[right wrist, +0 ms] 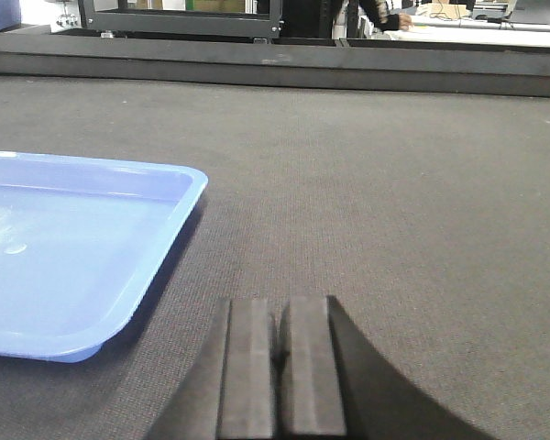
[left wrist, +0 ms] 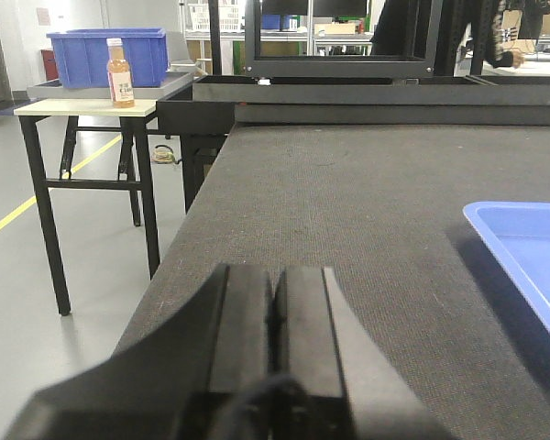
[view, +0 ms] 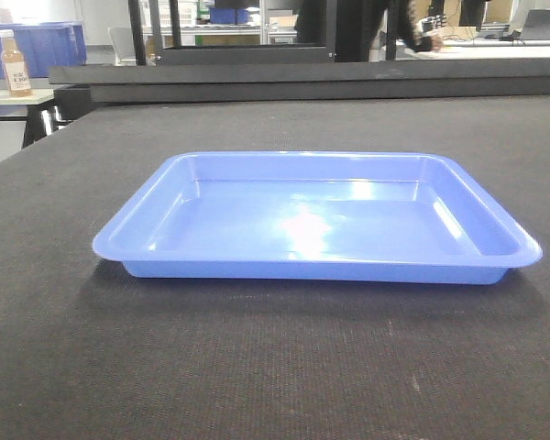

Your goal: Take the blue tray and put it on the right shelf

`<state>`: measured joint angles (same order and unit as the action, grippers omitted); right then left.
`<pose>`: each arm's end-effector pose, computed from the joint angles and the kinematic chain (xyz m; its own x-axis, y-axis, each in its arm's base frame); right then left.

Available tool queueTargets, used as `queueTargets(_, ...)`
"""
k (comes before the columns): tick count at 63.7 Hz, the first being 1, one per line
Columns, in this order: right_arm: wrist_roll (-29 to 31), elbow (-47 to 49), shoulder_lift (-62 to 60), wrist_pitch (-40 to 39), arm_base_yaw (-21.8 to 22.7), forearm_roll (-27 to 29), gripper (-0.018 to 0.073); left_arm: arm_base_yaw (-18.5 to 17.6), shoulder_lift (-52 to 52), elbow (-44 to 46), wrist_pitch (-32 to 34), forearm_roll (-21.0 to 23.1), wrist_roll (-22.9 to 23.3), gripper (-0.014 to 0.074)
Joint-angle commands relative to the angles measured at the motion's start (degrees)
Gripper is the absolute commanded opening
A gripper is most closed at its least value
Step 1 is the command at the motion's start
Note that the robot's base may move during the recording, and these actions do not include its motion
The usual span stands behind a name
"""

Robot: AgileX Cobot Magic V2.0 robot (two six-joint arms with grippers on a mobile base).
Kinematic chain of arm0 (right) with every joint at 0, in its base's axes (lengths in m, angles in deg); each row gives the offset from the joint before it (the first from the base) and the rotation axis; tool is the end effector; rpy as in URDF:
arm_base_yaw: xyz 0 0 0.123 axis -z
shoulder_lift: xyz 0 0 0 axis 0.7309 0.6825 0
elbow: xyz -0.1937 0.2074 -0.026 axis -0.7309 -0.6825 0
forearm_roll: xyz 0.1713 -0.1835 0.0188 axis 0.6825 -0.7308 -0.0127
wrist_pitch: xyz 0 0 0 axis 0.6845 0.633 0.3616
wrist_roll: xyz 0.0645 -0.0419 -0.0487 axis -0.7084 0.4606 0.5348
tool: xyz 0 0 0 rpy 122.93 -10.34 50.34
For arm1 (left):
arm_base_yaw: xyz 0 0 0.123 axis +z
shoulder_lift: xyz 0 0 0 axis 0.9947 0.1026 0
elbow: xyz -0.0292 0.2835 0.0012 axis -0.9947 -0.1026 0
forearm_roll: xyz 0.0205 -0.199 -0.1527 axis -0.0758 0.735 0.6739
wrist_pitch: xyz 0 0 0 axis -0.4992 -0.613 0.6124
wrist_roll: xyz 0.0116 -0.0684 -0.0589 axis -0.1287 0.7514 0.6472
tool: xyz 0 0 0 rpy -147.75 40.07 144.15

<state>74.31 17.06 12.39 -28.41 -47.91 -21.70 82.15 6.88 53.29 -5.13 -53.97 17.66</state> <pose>0.0569 0.0008 0.1947 -0.0332 0.0364 -0.9988 -0.0145 0.9992 0.0369 0.0566 -0.0021 0.2017 0.0434 0.0227 -0.9988 0.0341 0.9991 0.0242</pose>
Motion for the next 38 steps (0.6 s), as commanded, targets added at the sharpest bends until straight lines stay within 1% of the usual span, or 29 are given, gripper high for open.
queueTargets(1, 0.44, 1.37, -0.72, -5.38, 0.32, 0.06, 0.0055, -0.38, -0.84, -1.79, 4.93, 0.39, -0.23, -0.0048)
queueTargets(20, 0.44, 1.37, -0.72, -5.38, 0.32, 0.06, 0.0055, -0.38, -0.84, -1.79, 5.05, 0.39, -0.23, -0.0048)
queueTargets(31, 0.44, 1.37, -0.72, -5.47, 0.32, 0.06, 0.0055, -0.38, -0.84, -1.79, 6.73, 0.39, -0.23, -0.0048)
queueTargets(38, 0.44, 1.37, -0.72, -7.53, 0.32, 0.06, 0.0055, -0.38, -0.84, -1.79, 7.19, 0.39, -0.23, -0.0048)
